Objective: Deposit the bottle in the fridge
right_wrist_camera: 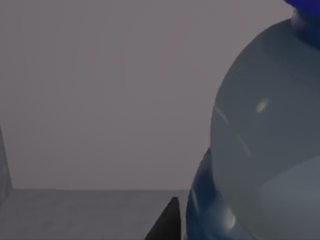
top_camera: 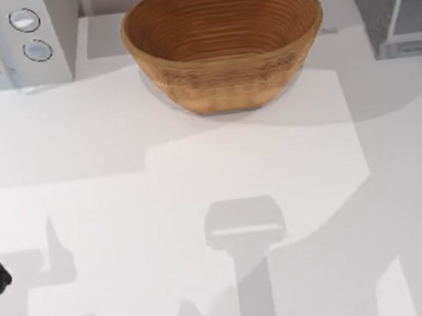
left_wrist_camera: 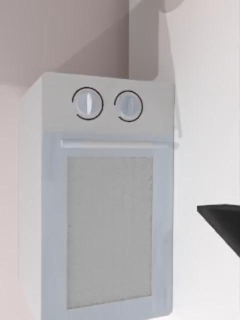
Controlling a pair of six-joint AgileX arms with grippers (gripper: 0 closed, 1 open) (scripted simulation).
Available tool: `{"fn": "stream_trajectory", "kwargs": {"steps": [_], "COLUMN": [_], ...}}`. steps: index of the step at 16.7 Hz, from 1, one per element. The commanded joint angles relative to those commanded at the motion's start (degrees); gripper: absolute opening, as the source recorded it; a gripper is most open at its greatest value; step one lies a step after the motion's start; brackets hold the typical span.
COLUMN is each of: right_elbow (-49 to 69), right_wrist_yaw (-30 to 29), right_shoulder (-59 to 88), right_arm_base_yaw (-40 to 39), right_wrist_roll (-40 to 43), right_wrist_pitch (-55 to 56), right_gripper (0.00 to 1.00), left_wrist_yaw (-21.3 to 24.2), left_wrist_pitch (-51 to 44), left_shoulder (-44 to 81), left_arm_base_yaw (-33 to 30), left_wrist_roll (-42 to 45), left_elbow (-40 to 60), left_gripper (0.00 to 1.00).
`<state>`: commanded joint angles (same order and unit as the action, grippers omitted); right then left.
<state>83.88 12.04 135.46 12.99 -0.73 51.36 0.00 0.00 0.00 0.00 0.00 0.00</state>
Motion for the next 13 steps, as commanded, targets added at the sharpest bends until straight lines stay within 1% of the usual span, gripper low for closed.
{"fn": "stream_trajectory", "kwargs": {"steps": [5,13], "right_elbow": [1.2,1.2], "right_wrist_yaw": [-0.2,-0.2], "right_shoulder": [0.7,0.7], "right_arm_base_yaw": [-0.1,-0.1], "right_wrist_roll": [0.0,0.0], "right_wrist_pitch": [-0.8,-0.8], "right_gripper": [0.01,0.61], "left_wrist_yaw": [0.0,0.0], "left_wrist_pitch": [0.0,0.0], "left_shoulder": [0.0,0.0], "left_arm_base_yaw": [0.0,0.0], "left_wrist_roll": [0.0,0.0], "left_elbow": [0.0,0.0], "left_gripper": [1.00,1.00]}}
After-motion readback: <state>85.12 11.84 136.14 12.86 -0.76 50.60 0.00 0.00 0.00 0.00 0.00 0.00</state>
